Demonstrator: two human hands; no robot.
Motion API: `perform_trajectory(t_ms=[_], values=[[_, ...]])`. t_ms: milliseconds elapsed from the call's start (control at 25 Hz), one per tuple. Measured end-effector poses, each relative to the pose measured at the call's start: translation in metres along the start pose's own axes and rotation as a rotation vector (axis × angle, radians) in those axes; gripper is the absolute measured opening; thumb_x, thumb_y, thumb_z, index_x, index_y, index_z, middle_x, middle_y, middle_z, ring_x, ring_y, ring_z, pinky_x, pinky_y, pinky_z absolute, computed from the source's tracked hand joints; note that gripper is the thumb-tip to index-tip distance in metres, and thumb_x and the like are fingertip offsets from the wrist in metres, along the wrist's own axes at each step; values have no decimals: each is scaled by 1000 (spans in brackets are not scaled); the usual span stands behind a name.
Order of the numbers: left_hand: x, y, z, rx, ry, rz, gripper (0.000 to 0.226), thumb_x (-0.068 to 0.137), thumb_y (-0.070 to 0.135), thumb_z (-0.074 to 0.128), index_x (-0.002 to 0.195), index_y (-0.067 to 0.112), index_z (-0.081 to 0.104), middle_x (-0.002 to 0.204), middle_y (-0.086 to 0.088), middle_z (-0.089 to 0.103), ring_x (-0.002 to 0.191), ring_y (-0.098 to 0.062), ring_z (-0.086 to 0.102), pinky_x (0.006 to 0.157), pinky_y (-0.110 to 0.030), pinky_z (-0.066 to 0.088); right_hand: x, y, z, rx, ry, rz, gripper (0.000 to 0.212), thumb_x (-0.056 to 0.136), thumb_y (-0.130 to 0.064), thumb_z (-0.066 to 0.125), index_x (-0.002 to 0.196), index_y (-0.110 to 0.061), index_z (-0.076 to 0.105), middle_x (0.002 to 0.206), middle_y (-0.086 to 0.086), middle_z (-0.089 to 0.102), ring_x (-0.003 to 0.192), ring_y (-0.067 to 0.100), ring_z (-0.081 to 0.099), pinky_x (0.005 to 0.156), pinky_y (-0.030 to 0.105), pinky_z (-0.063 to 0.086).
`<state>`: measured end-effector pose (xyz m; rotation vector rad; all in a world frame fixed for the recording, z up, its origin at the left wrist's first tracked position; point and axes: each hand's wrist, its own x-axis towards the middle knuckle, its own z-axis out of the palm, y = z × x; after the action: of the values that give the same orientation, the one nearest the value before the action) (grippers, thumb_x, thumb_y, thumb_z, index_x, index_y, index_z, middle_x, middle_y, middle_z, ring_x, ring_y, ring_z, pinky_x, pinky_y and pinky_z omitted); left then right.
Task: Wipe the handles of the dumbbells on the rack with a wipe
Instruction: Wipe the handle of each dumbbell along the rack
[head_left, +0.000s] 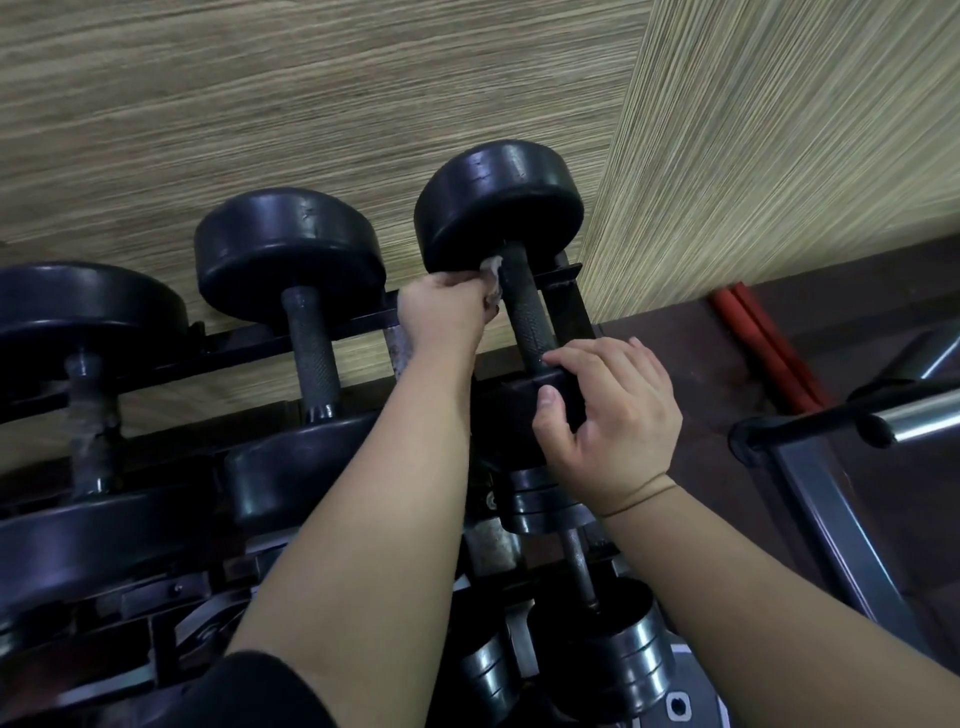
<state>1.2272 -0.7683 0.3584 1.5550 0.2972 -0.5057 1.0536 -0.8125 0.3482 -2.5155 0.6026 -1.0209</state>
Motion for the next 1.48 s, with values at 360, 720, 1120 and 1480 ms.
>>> perform_trajectory(t_ms=[360, 720, 1120, 1480], values=[[-16, -10, -15, 90, -102, -62, 15, 81, -11, 76, 74, 0, 68, 67, -15, 72, 56, -21, 71, 61, -32, 64, -1, 1, 2, 8, 11, -1, 26, 83, -30, 64, 97, -13, 77, 101, -1, 75, 101, 24, 71, 105, 52, 47], [-32, -15, -31, 303, -234, -117, 12, 85, 3, 83, 79, 2, 73, 80, -19, 76, 70, -24, 69, 57, -26, 62, -2, 1, 2, 4, 23, -18, 26, 83, -30, 62, 97, -13, 77, 101, -1, 75, 100, 24, 70, 105, 50, 48], [1, 12, -2, 75, -56, 35, 23, 83, -7, 78, 67, 5, 67, 67, -13, 67, 68, -26, 68, 59, -29, 63, -2, 2, 3, 14, 40, -38, 26, 82, -26, 60, 97, -13, 77, 101, -2, 75, 100, 23, 70, 105, 47, 47], [-57, 24, -47, 699, -434, 68, 11, 86, 8, 79, 87, -3, 75, 67, -13, 65, 56, -18, 57, 54, -25, 47, 3, -4, -9, 81, -90, 58, 24, 85, -30, 59, 98, -18, 75, 97, -6, 73, 94, 19, 66, 91, 43, 52]])
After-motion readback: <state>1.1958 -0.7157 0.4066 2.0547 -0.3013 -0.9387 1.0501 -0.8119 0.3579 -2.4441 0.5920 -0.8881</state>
